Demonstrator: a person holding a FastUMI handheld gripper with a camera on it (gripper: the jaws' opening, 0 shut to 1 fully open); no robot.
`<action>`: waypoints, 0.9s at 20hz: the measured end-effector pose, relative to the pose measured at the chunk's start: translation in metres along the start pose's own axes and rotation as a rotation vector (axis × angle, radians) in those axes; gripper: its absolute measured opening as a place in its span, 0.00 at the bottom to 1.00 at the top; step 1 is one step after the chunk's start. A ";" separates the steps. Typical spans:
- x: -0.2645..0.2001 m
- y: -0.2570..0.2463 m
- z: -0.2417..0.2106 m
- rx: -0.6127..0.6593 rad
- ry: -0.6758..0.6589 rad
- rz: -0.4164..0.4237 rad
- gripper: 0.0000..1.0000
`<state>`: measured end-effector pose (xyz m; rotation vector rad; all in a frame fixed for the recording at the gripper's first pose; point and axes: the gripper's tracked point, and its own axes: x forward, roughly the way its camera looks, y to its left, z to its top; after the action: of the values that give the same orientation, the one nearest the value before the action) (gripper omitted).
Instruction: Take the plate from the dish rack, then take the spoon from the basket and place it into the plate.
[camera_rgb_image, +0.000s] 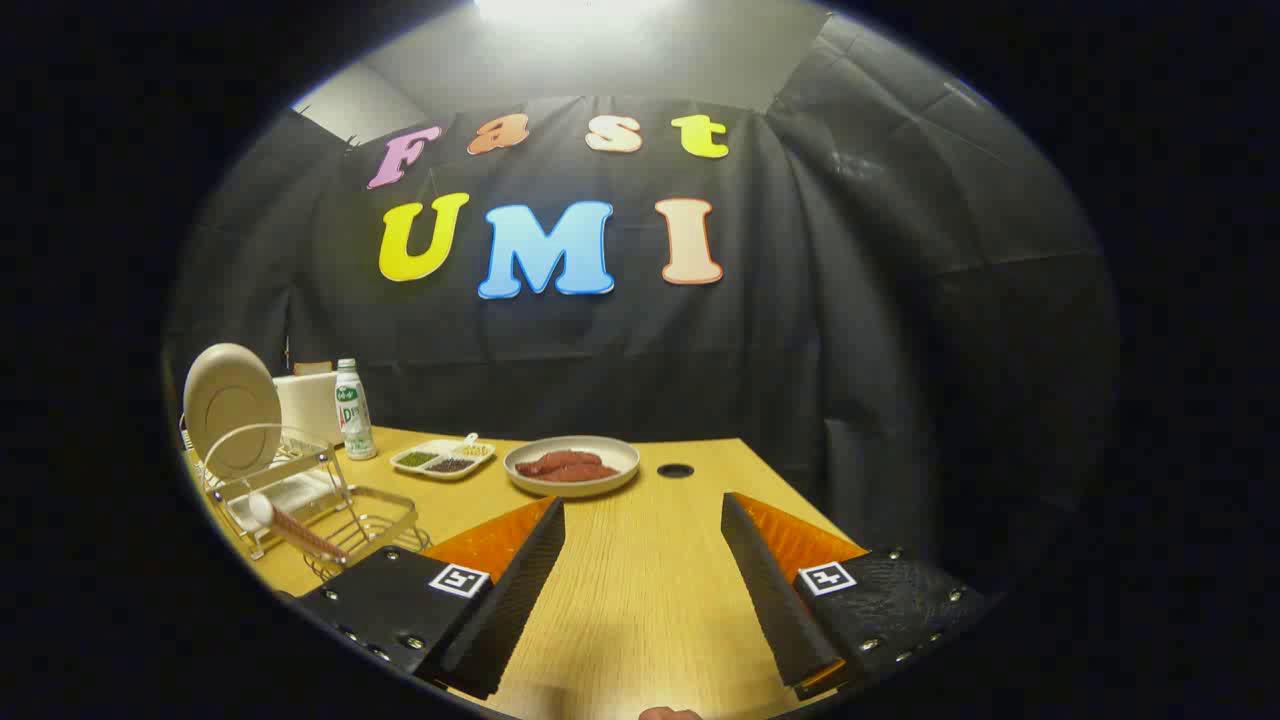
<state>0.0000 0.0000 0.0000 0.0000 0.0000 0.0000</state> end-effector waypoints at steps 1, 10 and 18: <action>-0.002 0.000 0.017 -0.006 -0.012 0.001 0.97; -0.067 0.038 0.170 -0.042 -0.118 -0.006 0.96; -0.092 0.106 0.229 -0.024 -0.147 -0.018 0.96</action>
<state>-0.0917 0.1063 0.2294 -0.0237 -0.1468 -0.0177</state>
